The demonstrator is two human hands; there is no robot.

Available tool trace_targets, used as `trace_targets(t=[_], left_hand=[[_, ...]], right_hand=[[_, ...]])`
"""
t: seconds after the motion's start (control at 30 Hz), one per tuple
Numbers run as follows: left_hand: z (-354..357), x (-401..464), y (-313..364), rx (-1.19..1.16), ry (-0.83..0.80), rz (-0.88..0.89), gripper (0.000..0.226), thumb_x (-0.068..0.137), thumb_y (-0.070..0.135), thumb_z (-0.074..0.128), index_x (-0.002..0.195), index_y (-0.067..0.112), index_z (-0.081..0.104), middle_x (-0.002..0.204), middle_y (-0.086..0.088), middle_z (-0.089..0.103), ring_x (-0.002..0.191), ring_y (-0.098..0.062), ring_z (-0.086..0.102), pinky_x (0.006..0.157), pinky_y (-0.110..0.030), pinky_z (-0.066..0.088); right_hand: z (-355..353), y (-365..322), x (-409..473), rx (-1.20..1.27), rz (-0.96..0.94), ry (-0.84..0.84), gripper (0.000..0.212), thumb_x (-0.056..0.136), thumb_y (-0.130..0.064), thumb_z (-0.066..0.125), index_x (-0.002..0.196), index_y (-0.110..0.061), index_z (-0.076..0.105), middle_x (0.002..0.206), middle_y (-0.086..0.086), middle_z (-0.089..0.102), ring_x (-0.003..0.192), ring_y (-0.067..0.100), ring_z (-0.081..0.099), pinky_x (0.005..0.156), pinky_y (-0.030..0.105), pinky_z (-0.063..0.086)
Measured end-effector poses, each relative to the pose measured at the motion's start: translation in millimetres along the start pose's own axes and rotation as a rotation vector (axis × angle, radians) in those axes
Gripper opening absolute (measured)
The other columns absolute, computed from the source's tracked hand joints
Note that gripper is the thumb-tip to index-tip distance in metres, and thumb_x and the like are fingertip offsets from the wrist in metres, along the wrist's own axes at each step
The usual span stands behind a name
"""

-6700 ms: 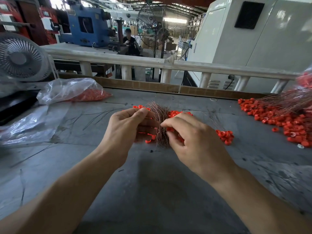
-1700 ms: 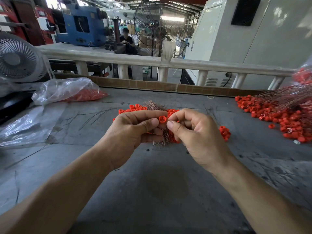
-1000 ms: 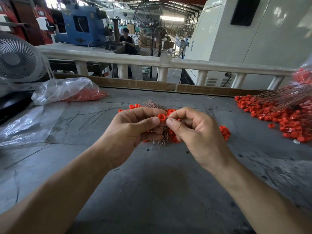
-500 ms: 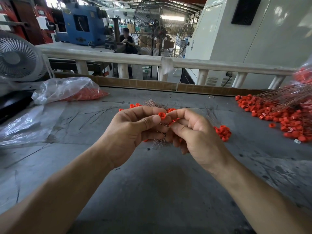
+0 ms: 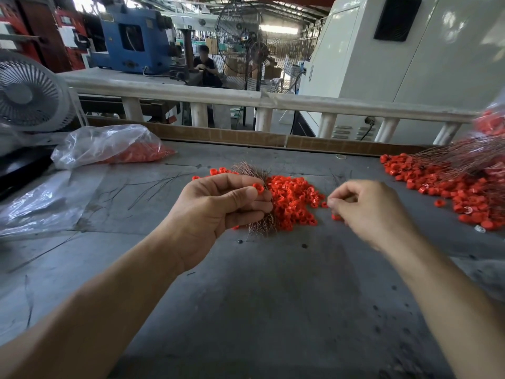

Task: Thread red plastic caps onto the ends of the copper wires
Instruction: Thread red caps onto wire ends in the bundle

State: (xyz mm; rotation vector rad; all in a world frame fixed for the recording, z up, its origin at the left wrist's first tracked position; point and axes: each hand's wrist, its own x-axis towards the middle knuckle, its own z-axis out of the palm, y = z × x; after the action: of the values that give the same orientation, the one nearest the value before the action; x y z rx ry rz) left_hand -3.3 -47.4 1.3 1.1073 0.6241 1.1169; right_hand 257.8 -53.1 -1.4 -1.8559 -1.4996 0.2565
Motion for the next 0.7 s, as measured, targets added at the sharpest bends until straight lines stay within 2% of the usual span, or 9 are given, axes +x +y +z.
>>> trace_targets(t=[0.1, 0.17, 0.23, 0.33, 0.47, 0.57, 0.7], left_hand=[[0.7, -0.1, -0.9, 0.0, 0.006, 0.002, 0.027, 0.079, 0.008, 0.07, 0.105, -0.001, 0.07, 0.101, -0.024, 0.074, 0.086, -0.028, 0.076, 0.07, -0.027, 0.061], [1.0, -0.1, -1.2, 0.003, 0.011, 0.0, 0.028, 0.078, 0.008, 0.071, 0.105, -0.001, 0.07, 0.101, -0.024, 0.074, 0.086, -0.027, 0.076, 0.069, -0.027, 0.061], [1.2, 0.0, -1.7, 0.005, 0.009, -0.005, 0.03, 0.078, 0.008, 0.071, 0.106, -0.002, 0.07, 0.101, -0.024, 0.074, 0.086, -0.027, 0.076, 0.069, -0.027, 0.061], [1.6, -0.3, -1.8, 0.007, 0.0, -0.014, 0.031, 0.078, 0.008, 0.071, 0.107, -0.003, 0.069, 0.102, -0.025, 0.074, 0.087, -0.028, 0.076, 0.07, -0.028, 0.061], [1.5, -0.7, -1.3, 0.009, -0.002, -0.014, 0.031, 0.079, 0.008, 0.071, 0.108, -0.003, 0.069, 0.102, -0.024, 0.074, 0.087, -0.027, 0.076, 0.069, -0.027, 0.061], [1.7, -1.0, -2.0, 0.021, -0.007, -0.016, 0.033, 0.076, 0.01, 0.073, 0.107, -0.003, 0.07, 0.103, -0.025, 0.074, 0.088, -0.028, 0.076, 0.069, -0.027, 0.061], [2.1, -0.8, -4.0, 0.021, -0.015, -0.024, 0.024, 0.076, 0.012, 0.075, 0.099, 0.004, 0.075, 0.103, -0.025, 0.074, 0.088, -0.029, 0.076, 0.07, -0.027, 0.06]], right_hand=[[3.1, 7.5, 0.5, -0.077, 0.04, -0.056, 0.021, 0.082, -0.034, 0.079, 0.075, -0.051, 0.068, 0.059, -0.01, 0.069, 0.057, 0.017, 0.067, 0.059, 0.036, 0.056], [8.8, 7.3, -0.2, -0.086, 0.062, -0.068, 0.015, 0.08, -0.04, 0.082, 0.071, -0.041, 0.071, 0.058, -0.01, 0.067, 0.059, 0.015, 0.064, 0.057, 0.032, 0.051], [14.8, 4.8, -1.7, -0.098, 0.056, -0.092, 0.019, 0.08, -0.044, 0.083, 0.07, -0.032, 0.072, 0.068, -0.01, 0.069, 0.069, 0.014, 0.066, 0.066, 0.034, 0.054], [21.3, -0.7, -5.3, -0.148, 0.024, -0.118, 0.015, 0.081, -0.041, 0.084, 0.078, -0.03, 0.074, 0.083, -0.01, 0.072, 0.083, 0.015, 0.066, 0.079, 0.037, 0.055], [24.3, -2.4, -6.3, -0.173, 0.011, -0.116, 0.015, 0.08, -0.036, 0.085, 0.075, -0.028, 0.073, 0.082, -0.013, 0.069, 0.081, 0.011, 0.064, 0.071, 0.031, 0.049], [24.2, -3.7, -8.8, -0.152, -0.03, -0.131, 0.018, 0.078, -0.035, 0.087, 0.076, -0.029, 0.069, 0.078, -0.016, 0.064, 0.075, 0.002, 0.057, 0.061, 0.025, 0.042], [21.1, -6.6, -9.0, -0.113, -0.026, -0.15, 0.022, 0.076, -0.031, 0.089, 0.075, -0.028, 0.067, 0.076, -0.013, 0.064, 0.071, 0.005, 0.058, 0.057, 0.026, 0.039]])
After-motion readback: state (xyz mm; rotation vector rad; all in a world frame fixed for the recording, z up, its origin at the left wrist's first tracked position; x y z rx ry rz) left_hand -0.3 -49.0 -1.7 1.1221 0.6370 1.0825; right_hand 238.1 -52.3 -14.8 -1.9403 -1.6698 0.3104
